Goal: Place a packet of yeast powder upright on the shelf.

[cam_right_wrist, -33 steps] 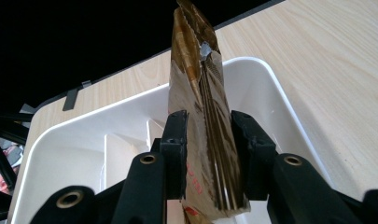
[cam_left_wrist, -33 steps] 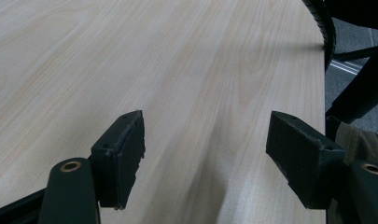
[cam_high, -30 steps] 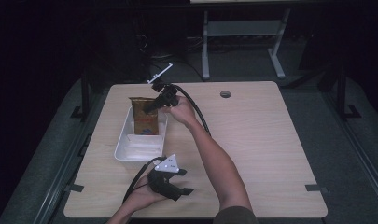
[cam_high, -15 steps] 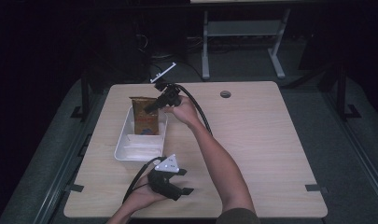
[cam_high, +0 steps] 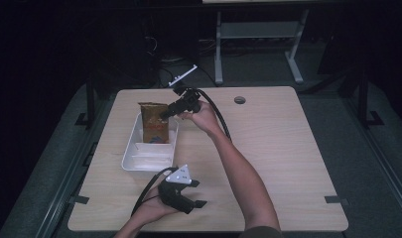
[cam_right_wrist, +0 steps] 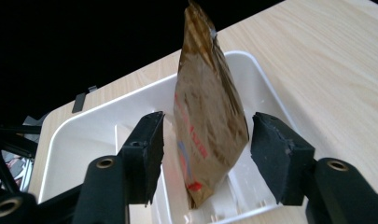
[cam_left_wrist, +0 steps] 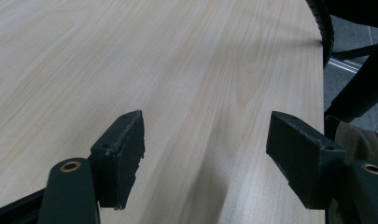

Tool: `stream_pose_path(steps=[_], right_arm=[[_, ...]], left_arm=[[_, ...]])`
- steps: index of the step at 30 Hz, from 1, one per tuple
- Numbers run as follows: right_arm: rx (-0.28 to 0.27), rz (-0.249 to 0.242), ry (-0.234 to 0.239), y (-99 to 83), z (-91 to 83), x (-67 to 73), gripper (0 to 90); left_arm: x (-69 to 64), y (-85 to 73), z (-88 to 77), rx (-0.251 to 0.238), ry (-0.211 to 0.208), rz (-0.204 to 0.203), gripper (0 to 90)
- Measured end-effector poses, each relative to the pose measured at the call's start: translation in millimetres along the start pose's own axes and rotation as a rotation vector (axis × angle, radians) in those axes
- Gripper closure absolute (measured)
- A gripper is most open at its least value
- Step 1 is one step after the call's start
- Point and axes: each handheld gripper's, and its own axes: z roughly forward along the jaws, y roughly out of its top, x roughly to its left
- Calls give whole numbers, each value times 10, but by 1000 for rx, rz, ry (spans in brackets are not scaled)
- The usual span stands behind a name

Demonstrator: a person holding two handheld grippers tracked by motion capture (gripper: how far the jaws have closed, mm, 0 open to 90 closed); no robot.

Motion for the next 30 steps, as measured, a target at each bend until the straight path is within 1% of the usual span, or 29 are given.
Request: stream_pose_path(steps=[10, 11, 15, 17, 18, 20, 22, 24, 25, 30], right_arm=[[-9, 4, -7, -64, -176, 28, 400], [-14, -2, -6, -76, -201, 31, 400], [-14, 0, -18, -120, -287, 54, 391], [-17, -5, -20, -150, -344, 55, 391], [-20, 1, -21, -165, -375, 63, 391], [-31, -1, -31, -202, -445, 74, 391], [-47, 8, -26, -246, -525, 86, 391], [-51, 11, -27, -281, -585, 101, 391], [-56, 7, -29, -306, -618, 108, 391], [-49, 14, -43, -446, -765, 123, 388]], left_arm=[[-15, 11, 15, -1, -3, 5, 273], [-13, 11, 14, 0, -3, 5, 273], [-9, 13, 5, -2, 0, 5, 273], [-19, 19, 3, -5, -1, 4, 273], [-24, 23, 3, -5, -1, 7, 272], [-35, 31, 12, -5, -3, 12, 271], [-42, 34, 21, -2, -2, 17, 271], [-48, 33, 33, 0, -3, 15, 271], [-48, 33, 36, 0, -2, 15, 271], [-39, 33, 38, 0, -2, 14, 271]])
